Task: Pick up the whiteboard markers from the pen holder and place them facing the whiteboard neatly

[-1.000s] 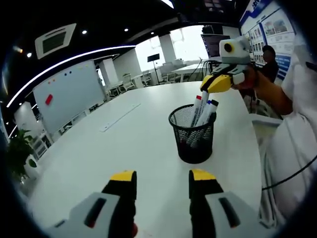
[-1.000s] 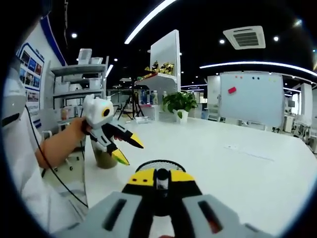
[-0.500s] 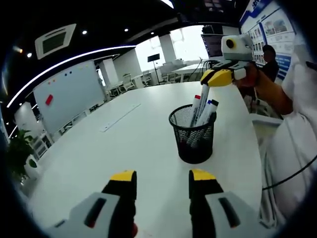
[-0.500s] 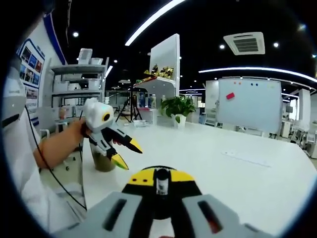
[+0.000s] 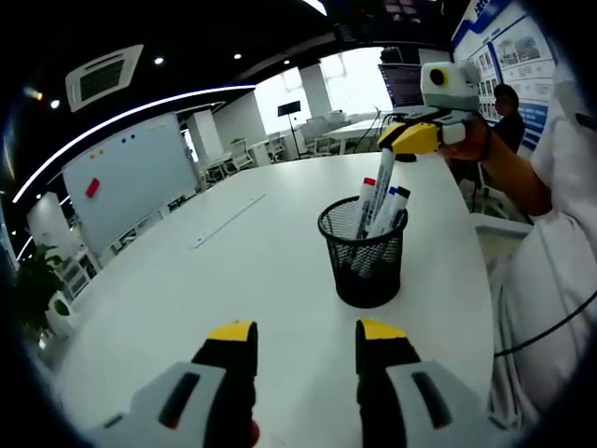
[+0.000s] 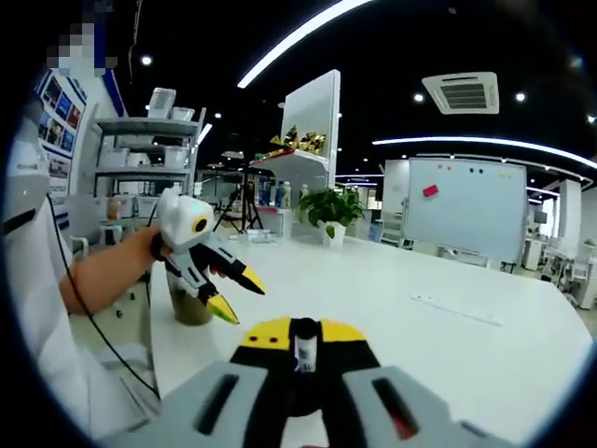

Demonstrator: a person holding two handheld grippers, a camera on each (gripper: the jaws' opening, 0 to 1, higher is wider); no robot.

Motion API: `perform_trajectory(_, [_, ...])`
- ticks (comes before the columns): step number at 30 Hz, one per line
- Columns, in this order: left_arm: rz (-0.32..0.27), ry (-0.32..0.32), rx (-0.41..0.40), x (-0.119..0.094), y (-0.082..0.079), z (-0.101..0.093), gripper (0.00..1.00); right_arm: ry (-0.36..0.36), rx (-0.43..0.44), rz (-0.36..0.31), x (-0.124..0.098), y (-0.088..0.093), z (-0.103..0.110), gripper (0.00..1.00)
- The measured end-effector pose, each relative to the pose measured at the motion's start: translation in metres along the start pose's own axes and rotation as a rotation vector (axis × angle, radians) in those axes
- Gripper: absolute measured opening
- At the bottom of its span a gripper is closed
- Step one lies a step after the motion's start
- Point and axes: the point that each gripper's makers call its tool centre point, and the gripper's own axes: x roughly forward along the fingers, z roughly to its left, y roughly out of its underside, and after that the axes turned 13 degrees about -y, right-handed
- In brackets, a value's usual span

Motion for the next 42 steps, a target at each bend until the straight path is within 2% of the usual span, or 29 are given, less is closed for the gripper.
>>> perform_trajectory(14, [0.008, -0.001, 0.006, 0.001, 0.002, 0.0, 0.44, 0.006, -0.035, -0.029, -0.005, -0.016, 0.002, 0.07])
perform_trajectory(24, [0.007, 0.0, 0.008, 0.0, 0.002, 0.0, 0.44, 0.002, -0.094, -0.054, -0.005, -0.027, 0.008, 0.07])
perform_trajectory(42, [0.006, -0.004, 0.01, -0.001, -0.001, -0.002, 0.44, 0.028, -0.147, -0.097, -0.01, -0.036, 0.008, 0.07])
